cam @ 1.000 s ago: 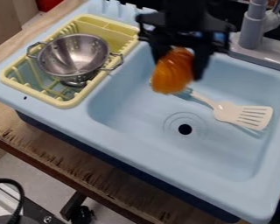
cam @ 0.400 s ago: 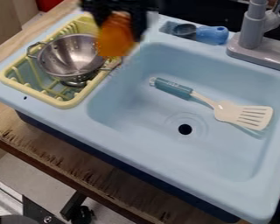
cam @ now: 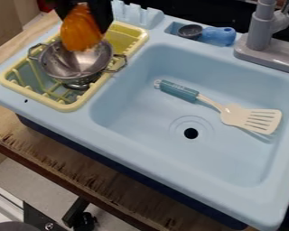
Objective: Put the sliced pumpkin in the silver pot
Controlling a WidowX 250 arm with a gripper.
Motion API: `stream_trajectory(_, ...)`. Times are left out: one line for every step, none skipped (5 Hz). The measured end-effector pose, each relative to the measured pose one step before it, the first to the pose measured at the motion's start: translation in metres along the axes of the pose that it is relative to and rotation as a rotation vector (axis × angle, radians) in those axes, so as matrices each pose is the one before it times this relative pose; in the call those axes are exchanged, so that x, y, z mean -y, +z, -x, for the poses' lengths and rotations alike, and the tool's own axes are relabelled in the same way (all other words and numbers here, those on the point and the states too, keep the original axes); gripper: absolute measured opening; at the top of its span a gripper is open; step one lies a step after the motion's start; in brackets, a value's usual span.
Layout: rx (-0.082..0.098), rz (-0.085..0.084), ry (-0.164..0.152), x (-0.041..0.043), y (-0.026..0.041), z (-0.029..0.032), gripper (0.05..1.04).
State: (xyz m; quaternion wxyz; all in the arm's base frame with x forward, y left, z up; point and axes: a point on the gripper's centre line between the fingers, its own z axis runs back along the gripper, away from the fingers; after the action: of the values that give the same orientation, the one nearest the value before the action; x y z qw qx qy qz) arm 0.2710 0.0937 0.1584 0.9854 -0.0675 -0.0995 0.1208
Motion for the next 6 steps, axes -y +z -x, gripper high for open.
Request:
stream_trajectory(0.0008,-0.0508,0.0115,-0.00714,-0.00958,-0.00064,0.615)
stream_trajectory(-0.0045,-0.02,0.0032,0.00041,-0.00915,0.0029,0.615)
stream_trajectory(-0.0043,0.0019,0.006,0.00023,-0.00137,0.00136,0.685)
stream_trajectory(-0.021,0.003,0.0166,-0.00045,-0.00299,0.00196,0.954)
stream_trajectory(-0.0449,0.002,-0.0077,-0.00002,-0.00264,0.00378,0.999)
stream_trajectory(0.0001,0.0024,0.0048,0.00101,0.00383,-0.00172,0.999)
